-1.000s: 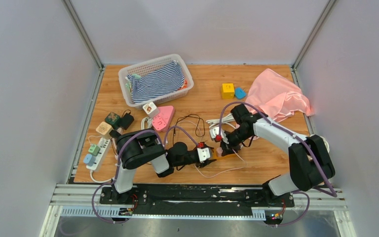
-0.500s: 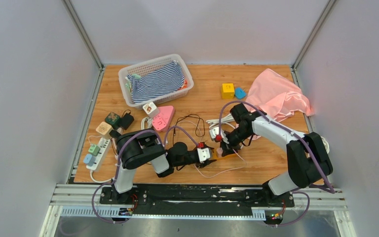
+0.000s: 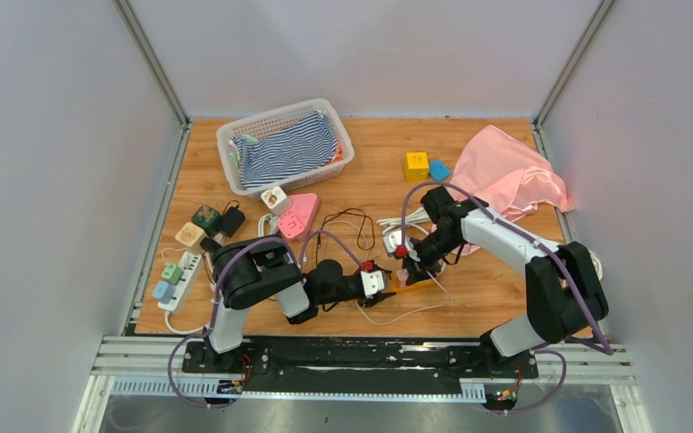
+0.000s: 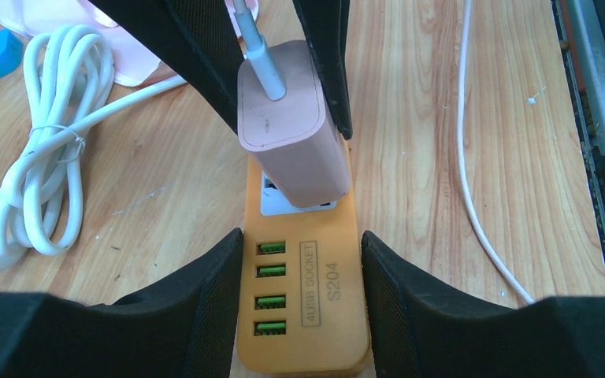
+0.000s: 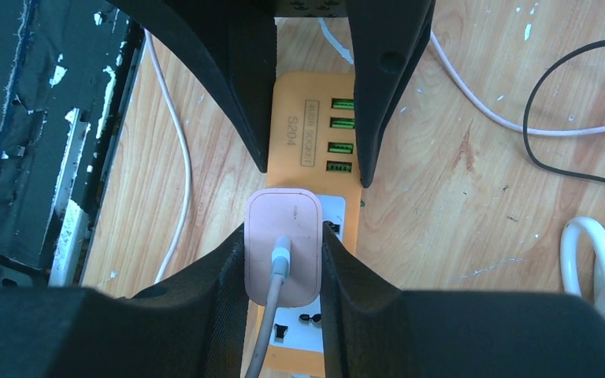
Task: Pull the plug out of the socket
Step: Remove the plug from the socket.
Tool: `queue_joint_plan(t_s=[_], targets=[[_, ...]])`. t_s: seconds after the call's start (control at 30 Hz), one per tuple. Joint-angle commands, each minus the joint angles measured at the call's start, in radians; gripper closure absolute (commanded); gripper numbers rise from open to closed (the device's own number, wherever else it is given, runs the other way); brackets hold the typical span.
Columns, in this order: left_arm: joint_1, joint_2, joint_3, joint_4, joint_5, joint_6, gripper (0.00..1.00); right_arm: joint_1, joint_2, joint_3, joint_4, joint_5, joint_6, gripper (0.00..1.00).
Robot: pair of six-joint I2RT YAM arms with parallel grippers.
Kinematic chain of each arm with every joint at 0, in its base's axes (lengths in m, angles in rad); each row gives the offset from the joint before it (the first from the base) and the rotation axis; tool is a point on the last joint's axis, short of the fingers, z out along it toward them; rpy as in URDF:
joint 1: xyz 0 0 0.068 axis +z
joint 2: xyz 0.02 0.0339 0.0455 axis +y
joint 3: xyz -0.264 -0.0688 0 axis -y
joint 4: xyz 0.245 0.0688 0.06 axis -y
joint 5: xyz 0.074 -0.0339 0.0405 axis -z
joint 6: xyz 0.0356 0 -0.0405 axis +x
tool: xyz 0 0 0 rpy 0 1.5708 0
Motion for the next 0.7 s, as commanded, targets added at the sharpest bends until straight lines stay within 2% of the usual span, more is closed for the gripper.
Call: queue_joint_plan(t_s=[0.0,0.5,0.57,0.67], targets=[[-0.012,0.004,-0.003,-0.045,0.018,0.019,0.84,0.004,0.003,0.035,-0.101,-0.088,-0.012,1.0],[-0.013,0.003,-0.002,-0.047,0.016,0.019,0.81,-0.017,-0.009,0.06,-0.128,-0.097,0.004,1.0],[-0.012,0.003,-0.002,-0.048,0.016,0.017,0.74,-0.023,-0.011,0.063,-0.128,-0.097,0.005,1.0],[-0.012,0.0,-0.005,-0.046,0.013,0.013,0.52,-0.03,-0.013,0.063,-0.128,-0.099,0.006,1.0]])
